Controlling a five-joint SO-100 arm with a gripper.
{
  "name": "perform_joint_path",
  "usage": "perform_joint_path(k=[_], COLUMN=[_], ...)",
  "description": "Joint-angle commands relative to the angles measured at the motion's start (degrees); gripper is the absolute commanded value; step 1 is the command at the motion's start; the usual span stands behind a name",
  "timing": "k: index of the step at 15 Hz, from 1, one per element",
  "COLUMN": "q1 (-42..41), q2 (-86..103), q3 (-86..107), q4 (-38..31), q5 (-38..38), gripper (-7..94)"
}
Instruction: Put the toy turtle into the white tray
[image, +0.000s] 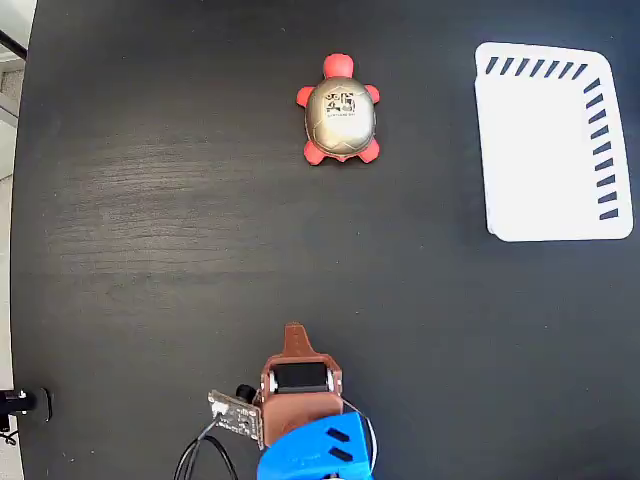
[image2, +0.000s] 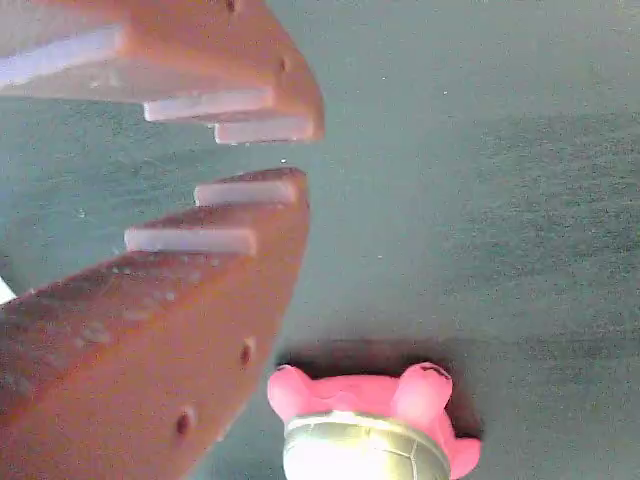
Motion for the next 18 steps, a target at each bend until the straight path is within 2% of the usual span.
perform_joint_path(k=[1,6,7,9,12,18], q1=[-1.58,-1.14,-1.14,-0.26,1.76,4.92], q2=[0.35,-0.09,-2.72,-15.56,-37.27,-66.97], q3=[-0.26,-0.44,-0.7,-5.89,-17.49,-41.22], q4=[0.88,0.62,-1.41,-8.96,-14.77,-16.96], q5=[-0.18,0.18,2.72,5.98,8.17,15.91], gripper=[0,0,0,0,0,0])
